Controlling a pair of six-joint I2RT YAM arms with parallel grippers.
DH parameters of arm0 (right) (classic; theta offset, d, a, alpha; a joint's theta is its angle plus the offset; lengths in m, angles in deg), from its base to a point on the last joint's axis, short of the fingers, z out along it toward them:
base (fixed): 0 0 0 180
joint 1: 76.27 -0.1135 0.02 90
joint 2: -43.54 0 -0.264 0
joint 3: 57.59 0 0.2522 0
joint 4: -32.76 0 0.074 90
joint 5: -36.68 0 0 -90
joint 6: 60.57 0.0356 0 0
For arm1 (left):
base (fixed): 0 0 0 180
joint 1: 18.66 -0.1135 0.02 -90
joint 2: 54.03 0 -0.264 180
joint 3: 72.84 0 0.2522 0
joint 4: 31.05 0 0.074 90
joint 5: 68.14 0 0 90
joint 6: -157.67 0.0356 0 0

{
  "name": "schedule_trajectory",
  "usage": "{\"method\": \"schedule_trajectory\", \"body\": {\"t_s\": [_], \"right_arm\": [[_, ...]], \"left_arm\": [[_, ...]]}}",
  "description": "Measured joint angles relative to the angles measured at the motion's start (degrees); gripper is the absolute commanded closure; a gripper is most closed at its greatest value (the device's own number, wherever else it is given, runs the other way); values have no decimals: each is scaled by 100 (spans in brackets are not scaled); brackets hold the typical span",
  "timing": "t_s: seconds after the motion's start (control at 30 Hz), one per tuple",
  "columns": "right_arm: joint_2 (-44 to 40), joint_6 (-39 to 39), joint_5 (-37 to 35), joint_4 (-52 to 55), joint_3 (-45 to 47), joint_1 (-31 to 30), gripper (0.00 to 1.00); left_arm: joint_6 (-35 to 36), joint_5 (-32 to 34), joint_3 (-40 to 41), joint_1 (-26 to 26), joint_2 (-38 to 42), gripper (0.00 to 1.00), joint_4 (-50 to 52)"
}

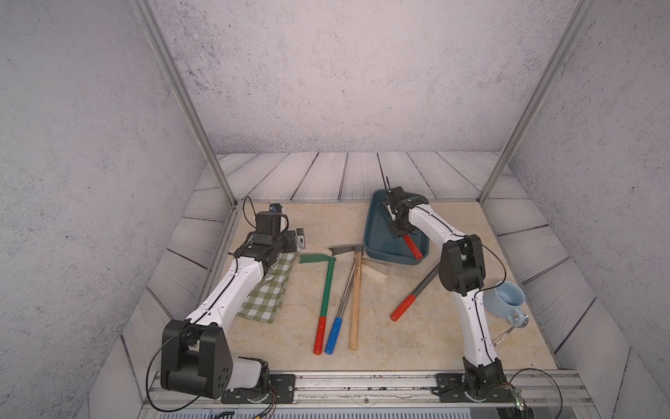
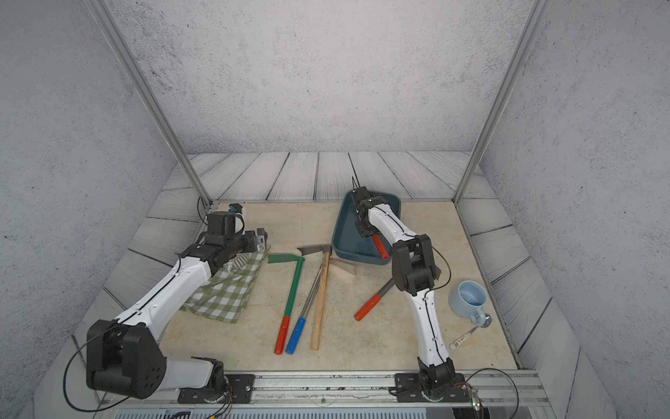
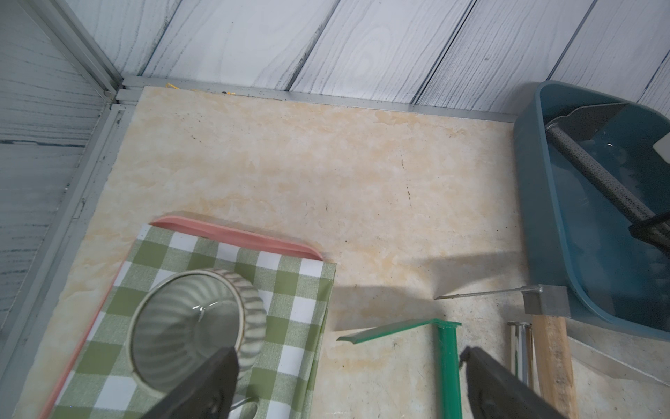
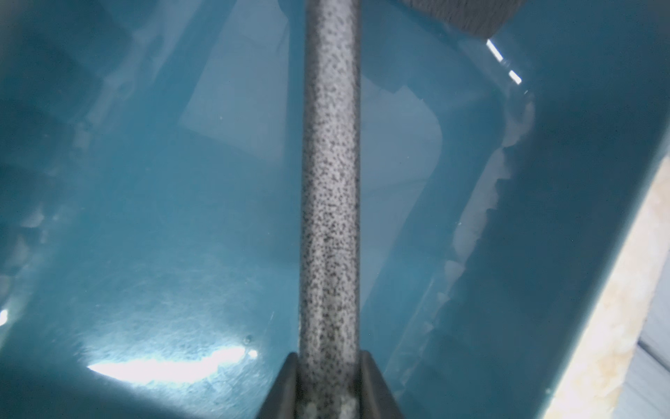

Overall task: Put the small hoe into the storage box
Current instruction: Adjust the hoe in the storage box.

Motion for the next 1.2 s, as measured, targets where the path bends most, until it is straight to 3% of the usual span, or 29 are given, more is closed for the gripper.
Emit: {"method": "schedule_trajectory", "body": {"t_s": [0.1,0.3,0.63,0.8,1.2], "right_arm": [[-87,85,59,-280,267,0,31],[-511,249,168,-518,769,0,31],[-2188,927,127,-802,1615,0,32],[-2426,1600,-15,-387,1652,0,35],[-3709,3759,-136,343,3287,11,40]], "left_arm": [[0,0,0,0,0,0,0],[0,0,0,0,0,0,0],[-96,-7,0,0,-2,2,2],[-199,-35,-122,0,-122,1,48],[-243,-177,-127,0,-28,1,50]]}}
